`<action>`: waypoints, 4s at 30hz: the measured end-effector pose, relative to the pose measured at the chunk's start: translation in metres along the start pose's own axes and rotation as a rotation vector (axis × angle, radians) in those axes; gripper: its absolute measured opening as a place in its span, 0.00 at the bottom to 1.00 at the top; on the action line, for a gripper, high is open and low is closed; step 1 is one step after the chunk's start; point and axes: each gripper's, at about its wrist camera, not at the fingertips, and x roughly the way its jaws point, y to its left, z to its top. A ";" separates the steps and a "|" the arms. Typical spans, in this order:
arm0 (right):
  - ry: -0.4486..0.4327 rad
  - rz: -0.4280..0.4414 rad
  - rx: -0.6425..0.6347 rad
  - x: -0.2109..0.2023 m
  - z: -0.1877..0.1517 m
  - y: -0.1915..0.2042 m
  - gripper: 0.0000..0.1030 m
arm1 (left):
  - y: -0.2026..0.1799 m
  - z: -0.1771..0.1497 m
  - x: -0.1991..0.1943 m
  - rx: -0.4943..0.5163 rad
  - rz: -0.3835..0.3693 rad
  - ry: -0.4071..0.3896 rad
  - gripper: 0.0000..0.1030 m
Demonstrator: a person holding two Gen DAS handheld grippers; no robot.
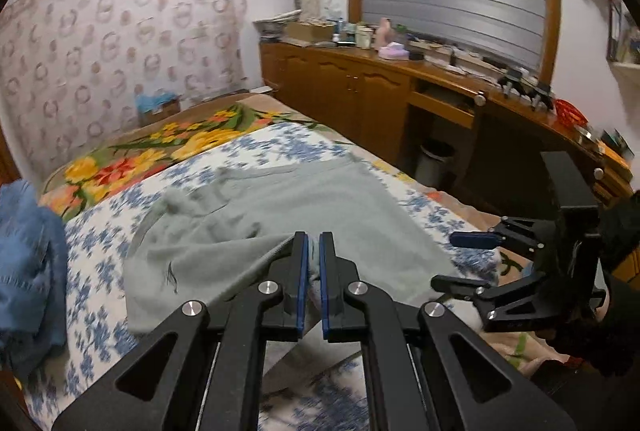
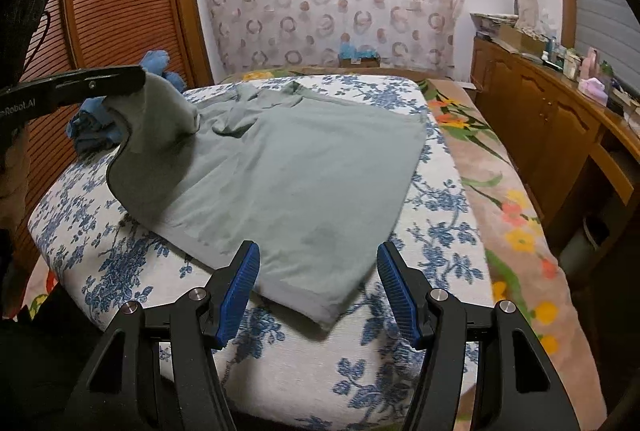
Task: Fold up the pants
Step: 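Lift the shirt side with the left gripper, fold it over the middle, release, then grasp the opposite side edge of the shirt with the right gripper, then fold the held side over the middle with the right gripper, release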
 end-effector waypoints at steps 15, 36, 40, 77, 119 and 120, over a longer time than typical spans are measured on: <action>-0.008 -0.005 0.014 0.003 -0.001 0.005 0.61 | 0.004 -0.006 0.000 -0.040 0.073 -0.001 0.59; 0.004 0.127 -0.064 0.034 0.012 0.045 0.48 | 0.057 -0.084 0.008 -0.160 0.172 0.117 0.63; 0.033 0.156 -0.082 0.049 0.012 0.050 0.38 | 0.063 -0.093 0.012 -0.183 0.168 0.131 0.63; -0.112 0.078 -0.040 -0.001 0.021 0.011 0.02 | 0.050 -0.089 0.009 -0.180 0.134 0.097 0.63; -0.044 0.003 -0.019 0.000 0.020 0.010 0.33 | 0.047 -0.079 0.031 -0.182 0.122 0.113 0.63; -0.052 0.017 -0.027 -0.001 0.020 0.013 0.35 | 0.049 -0.079 0.029 -0.185 0.130 0.107 0.63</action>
